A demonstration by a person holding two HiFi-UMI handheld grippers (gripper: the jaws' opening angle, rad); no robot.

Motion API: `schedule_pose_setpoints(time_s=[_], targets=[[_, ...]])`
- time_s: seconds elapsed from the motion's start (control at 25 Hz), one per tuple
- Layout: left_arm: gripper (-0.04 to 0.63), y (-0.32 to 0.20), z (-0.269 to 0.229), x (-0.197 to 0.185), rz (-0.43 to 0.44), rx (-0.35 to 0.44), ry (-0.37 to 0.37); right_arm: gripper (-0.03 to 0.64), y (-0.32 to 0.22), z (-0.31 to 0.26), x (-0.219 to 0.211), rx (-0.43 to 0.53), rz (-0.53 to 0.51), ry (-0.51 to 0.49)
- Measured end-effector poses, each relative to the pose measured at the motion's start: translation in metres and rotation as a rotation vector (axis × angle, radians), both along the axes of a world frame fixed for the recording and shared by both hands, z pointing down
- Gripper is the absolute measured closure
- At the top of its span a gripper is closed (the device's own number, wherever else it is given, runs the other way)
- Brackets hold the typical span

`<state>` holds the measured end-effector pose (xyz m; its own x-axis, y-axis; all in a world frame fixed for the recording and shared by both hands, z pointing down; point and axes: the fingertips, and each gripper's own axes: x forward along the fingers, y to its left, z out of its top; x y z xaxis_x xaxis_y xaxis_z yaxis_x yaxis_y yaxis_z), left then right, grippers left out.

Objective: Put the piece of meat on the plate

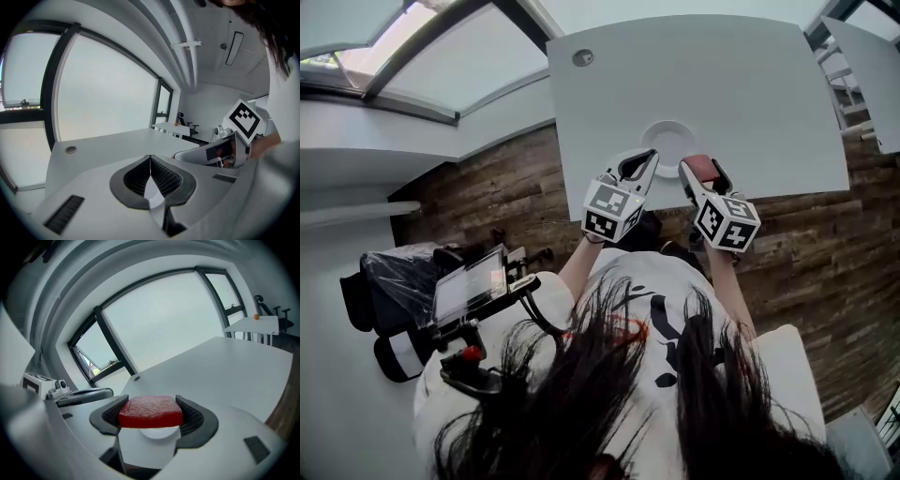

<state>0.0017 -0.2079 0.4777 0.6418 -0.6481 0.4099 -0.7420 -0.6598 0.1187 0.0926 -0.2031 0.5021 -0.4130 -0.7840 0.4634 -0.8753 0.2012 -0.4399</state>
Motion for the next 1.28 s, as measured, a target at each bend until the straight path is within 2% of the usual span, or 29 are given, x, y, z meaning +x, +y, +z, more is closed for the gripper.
schedule_pose_setpoints(time_s=[0.2,0.4,0.76,1.28], targets=[[0.589,-0.057,0.022,-0.025,0.001,-0.062,0.005,0.299,-0.05,0.051,-0.032,-0.102,-0.086,0.122],[0.589,-0.068,0.03,-0.03,-0.006,-0.076,0.008,0.299,-0.051,0.097,-0.041,-0.182,-0.165,0.224],[0.589,-0.061,0.039,-0.023,0.021,-0.106,0.017,0.299,-0.046,0.111,-0.044,-0.177,-0.248,0.32],[0.589,-0.061,0.04,-0.018,0.037,-0.105,0.026,0.299,-0.033,0.121,-0.045,-0.174,-0.339,0.454]])
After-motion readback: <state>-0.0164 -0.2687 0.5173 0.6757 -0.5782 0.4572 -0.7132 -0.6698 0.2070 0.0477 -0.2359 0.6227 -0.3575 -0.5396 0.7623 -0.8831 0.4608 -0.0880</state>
